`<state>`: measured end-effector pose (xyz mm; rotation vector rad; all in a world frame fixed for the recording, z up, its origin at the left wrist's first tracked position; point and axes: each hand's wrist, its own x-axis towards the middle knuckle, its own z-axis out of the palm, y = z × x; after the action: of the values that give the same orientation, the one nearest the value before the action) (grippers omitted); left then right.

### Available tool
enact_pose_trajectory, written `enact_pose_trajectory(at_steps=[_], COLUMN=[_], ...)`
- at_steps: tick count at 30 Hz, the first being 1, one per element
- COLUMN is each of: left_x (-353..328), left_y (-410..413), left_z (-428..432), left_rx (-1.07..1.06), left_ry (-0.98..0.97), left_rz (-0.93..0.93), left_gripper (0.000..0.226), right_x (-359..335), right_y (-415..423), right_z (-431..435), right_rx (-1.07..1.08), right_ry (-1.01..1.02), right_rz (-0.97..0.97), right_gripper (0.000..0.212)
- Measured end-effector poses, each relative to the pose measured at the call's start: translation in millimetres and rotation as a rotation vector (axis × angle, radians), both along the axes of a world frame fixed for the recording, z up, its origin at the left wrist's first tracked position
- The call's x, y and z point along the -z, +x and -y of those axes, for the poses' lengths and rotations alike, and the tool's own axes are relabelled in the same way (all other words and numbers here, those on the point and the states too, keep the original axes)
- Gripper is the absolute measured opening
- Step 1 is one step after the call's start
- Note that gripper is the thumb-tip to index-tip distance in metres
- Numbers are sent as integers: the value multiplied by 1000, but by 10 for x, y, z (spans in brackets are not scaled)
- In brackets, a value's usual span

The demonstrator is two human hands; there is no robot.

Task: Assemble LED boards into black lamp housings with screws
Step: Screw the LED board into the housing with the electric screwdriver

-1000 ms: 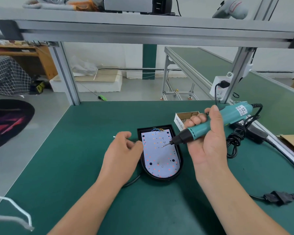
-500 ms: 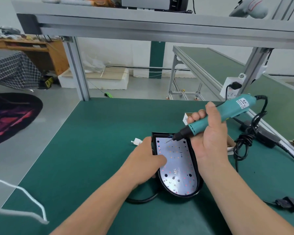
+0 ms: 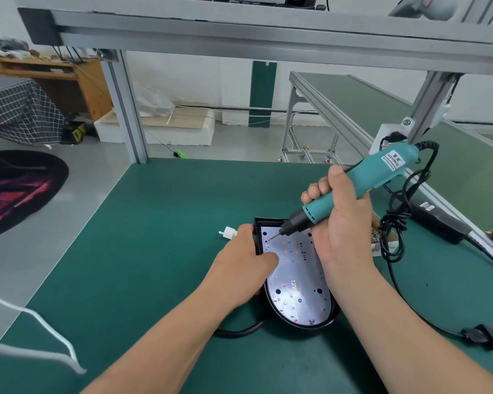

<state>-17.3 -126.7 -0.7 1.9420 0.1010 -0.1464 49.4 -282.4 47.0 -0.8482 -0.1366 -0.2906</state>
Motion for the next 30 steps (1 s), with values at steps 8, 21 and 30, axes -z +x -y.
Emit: enact_pose_trajectory(at_steps=[8, 21, 30], left_x=[-19, 19, -25], left_y=[-6, 40, 92], left_z=[15, 1, -2], left_rx=[-2, -15, 78], left_ry=[7, 65, 35], left_rz=[10, 27, 82], left_gripper=[28, 26, 15], right_x=[-8, -36, -53], right_y=[-18, -79, -108], right_z=[-65, -167, -118], right_rx=[1, -259, -273], right_ry=[-99, -436, -435], right_rz=[72, 297, 310], right_gripper=[15, 16, 30])
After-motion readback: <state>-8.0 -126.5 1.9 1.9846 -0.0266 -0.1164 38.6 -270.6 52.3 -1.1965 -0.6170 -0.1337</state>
